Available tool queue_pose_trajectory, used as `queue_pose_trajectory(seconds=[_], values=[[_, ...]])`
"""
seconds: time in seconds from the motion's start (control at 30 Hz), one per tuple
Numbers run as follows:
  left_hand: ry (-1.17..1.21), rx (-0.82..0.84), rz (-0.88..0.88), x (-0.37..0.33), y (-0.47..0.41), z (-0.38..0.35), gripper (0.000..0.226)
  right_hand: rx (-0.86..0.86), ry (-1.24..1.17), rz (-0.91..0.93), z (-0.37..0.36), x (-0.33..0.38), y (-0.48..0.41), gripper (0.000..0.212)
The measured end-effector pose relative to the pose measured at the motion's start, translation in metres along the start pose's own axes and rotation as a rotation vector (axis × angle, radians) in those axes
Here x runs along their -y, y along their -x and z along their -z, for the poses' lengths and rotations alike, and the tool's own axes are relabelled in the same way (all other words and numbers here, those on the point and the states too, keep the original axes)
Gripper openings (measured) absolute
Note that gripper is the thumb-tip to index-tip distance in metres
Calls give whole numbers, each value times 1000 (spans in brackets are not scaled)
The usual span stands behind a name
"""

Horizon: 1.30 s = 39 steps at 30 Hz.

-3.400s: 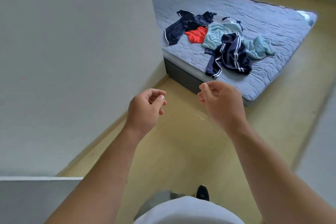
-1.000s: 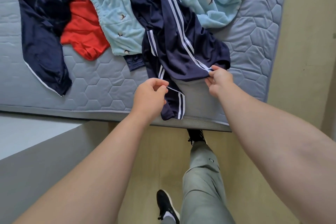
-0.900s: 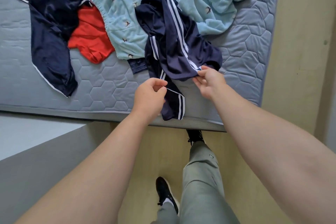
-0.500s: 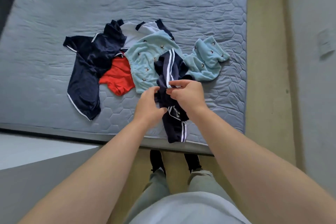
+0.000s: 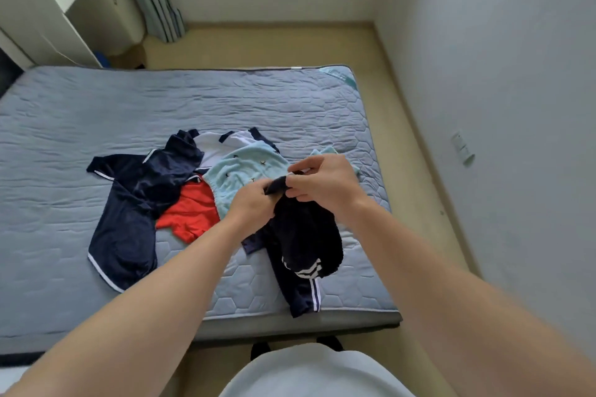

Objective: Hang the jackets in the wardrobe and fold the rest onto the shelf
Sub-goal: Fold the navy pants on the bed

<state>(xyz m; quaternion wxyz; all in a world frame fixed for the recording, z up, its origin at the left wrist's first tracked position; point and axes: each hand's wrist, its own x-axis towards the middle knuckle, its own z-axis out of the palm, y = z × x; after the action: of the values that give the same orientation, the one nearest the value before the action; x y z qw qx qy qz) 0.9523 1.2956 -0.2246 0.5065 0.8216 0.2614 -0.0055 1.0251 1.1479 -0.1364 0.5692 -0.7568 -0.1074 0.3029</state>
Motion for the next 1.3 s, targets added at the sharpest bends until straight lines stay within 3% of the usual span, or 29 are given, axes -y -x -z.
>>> queue_pose_trajectory(seconds=[0.13,0.3,0.47,0.57,0.7,0.73,0.8,0.9,0.93,1.07,1.17,1.23,1.3], values=[[135,-96,-38,-21,-4,19,19,-232,64,46,17,-17,4,52],[413,-7,-146,-57,0,33,18,-124,118,-194,14,-50,1,109],[688,117,-228,-68,7,75,18,-103,167,-172,10,-48,-14,122],[744,133,-268,-73,11,92,20,25,105,-79,5,-39,-26,103],[772,121,-237,-74,14,108,20,85,369,27,-2,-26,-39,29],[784,76,-213,-74,14,112,20,85,441,47,-2,-24,-40,20],[693,-115,-157,-70,11,121,29,55,554,112,0,-20,-39,20],[236,-383,-149,-67,10,127,56,57,685,237,4,5,-35,9],[136,-368,-174,-69,9,125,64,85,739,284,5,15,-34,6],[13,-89,-199,-86,4,109,85,150,1102,458,10,51,-23,30],[-20,-24,-206,-96,-2,100,85,157,1180,547,22,65,-15,22],[-21,30,-200,-97,-6,93,76,137,1157,570,33,69,-10,13],[-130,85,-179,-95,-8,86,48,118,1133,563,43,70,-9,22]])
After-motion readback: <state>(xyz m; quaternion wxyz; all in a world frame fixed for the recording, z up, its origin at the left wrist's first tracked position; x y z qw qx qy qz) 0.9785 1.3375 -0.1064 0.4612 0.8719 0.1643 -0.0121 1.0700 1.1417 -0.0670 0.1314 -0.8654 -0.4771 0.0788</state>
